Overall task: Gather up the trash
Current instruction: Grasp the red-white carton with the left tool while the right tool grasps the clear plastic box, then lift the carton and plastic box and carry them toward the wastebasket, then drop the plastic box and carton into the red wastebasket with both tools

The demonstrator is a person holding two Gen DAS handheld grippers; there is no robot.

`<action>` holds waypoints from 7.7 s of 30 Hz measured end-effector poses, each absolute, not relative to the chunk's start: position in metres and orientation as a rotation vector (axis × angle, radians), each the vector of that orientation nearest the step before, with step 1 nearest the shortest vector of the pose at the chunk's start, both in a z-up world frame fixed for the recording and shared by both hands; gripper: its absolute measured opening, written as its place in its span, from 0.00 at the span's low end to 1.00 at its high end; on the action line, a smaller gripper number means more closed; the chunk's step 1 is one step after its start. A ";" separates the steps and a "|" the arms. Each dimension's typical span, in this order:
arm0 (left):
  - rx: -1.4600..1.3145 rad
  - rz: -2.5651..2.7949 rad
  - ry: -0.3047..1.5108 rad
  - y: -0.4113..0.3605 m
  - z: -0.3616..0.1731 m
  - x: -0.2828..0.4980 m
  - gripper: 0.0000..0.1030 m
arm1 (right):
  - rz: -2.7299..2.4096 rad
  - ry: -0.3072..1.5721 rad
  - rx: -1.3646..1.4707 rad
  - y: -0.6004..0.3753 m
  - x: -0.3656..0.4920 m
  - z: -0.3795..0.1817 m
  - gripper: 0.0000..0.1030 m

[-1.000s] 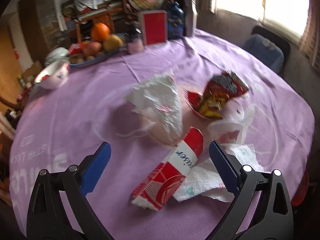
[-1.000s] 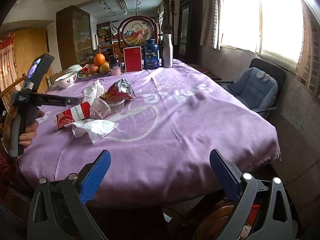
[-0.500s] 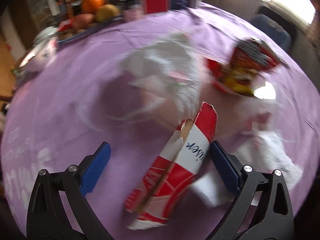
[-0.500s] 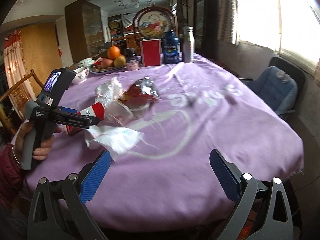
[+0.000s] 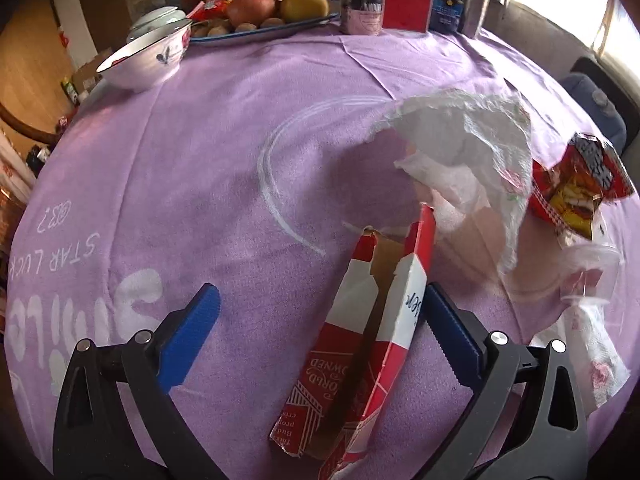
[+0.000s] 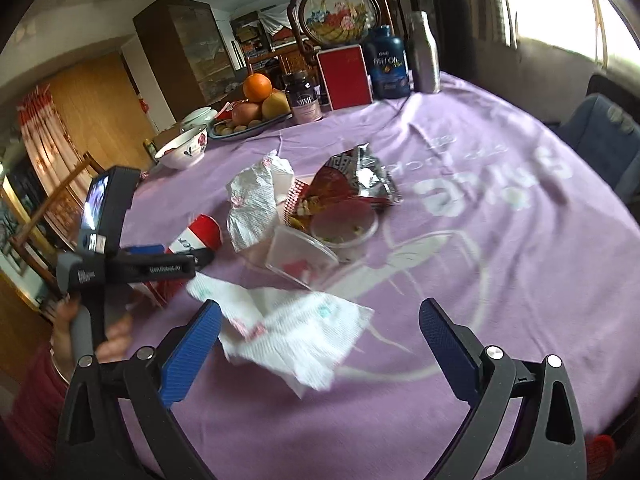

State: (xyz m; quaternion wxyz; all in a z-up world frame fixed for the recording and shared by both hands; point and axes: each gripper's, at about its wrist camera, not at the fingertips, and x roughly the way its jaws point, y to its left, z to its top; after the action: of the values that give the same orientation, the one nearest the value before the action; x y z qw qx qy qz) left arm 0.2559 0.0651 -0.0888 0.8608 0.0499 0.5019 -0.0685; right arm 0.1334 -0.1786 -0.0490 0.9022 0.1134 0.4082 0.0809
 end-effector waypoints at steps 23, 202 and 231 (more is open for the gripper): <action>0.089 -0.119 1.033 0.064 -0.090 0.256 0.95 | 0.236 1.018 0.486 -0.163 0.206 -0.092 0.76; 0.572 -1.288 0.957 -0.426 -0.115 -0.069 0.41 | -0.672 0.623 0.703 -0.538 -0.246 -0.138 0.70; 0.387 -1.117 0.829 -0.344 -0.056 -0.015 0.77 | -0.540 0.645 0.571 -0.480 -0.198 -0.100 0.77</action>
State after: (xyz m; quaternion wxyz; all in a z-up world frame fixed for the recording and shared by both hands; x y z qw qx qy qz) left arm -0.0146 -0.3441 -0.0556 0.7506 0.1771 0.3794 -0.5112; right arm -0.1984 -0.4802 -0.1001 0.8736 0.2733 0.3089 -0.2584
